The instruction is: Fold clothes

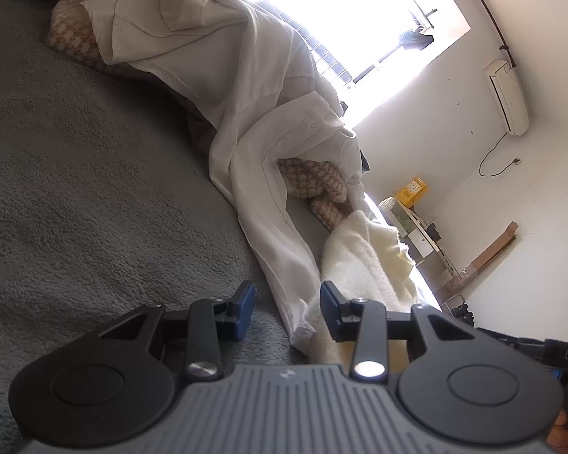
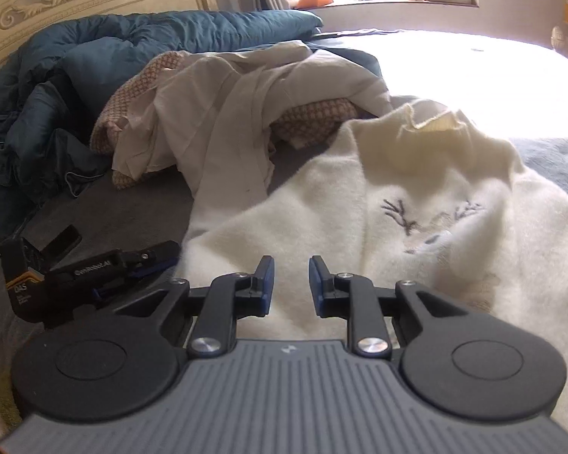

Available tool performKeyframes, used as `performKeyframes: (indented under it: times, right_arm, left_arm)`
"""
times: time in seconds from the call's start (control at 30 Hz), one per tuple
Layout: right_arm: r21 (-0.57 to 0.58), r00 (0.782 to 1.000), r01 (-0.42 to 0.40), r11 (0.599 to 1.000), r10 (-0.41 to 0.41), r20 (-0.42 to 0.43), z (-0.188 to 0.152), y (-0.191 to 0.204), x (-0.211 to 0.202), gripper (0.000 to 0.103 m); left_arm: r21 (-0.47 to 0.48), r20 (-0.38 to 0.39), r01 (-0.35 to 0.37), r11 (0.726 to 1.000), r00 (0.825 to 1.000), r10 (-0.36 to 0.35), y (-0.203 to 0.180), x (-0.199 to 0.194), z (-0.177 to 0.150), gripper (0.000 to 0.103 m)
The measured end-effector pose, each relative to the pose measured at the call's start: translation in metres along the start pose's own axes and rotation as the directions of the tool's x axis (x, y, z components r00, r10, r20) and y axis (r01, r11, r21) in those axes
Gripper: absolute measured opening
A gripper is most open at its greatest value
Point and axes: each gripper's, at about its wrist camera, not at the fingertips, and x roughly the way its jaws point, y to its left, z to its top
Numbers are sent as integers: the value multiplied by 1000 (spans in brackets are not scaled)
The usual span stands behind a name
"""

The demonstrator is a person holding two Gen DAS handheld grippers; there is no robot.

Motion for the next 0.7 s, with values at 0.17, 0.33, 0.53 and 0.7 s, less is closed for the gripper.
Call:
performKeyframes:
  times: [0.17, 0.33, 0.53, 0.7]
  right_arm:
    - [-59, 995, -95, 994, 93, -40, 14, 33, 51, 16]
    - [-45, 985, -108, 993, 101, -138, 3, 43, 94, 12]
    - [12, 992, -120, 993, 120, -34, 10, 40, 29, 13]
    - [97, 994, -106, 990, 103, 38, -22, 19, -69, 17]
  left_arm:
    - [-17, -3, 6, 1000, 1000, -6, -1, 5, 1, 40]
    - [-16, -3, 7, 1000, 1000, -7, -2, 6, 1, 40]
    - [-38, 34, 67, 997, 997, -65, -4, -12, 3, 50]
    - [-62, 15, 135, 989, 991, -134, -16, -63, -11, 58]
